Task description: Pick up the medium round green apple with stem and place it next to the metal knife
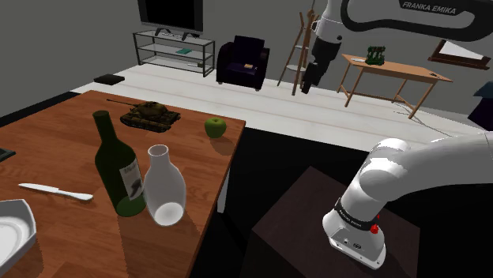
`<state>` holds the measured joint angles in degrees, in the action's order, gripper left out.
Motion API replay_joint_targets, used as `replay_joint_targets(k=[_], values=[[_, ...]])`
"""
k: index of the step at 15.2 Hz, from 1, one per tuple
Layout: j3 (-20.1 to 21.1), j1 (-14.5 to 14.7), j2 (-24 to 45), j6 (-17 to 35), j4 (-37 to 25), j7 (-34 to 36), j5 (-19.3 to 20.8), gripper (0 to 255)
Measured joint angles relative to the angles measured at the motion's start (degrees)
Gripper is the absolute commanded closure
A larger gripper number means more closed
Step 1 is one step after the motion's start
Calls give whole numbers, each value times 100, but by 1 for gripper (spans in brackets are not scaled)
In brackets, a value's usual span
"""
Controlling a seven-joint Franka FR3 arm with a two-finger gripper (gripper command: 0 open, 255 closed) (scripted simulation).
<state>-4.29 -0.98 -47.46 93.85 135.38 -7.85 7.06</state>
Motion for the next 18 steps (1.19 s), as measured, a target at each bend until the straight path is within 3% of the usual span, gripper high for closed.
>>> replay_joint_targets(k=[2, 8, 18], values=[[-22, 20, 61, 85, 19, -41, 2, 0], [-238, 273, 971, 1017, -37, -505, -43, 0], [-470, 794, 3046, 2556, -694, -1398, -425, 0]])
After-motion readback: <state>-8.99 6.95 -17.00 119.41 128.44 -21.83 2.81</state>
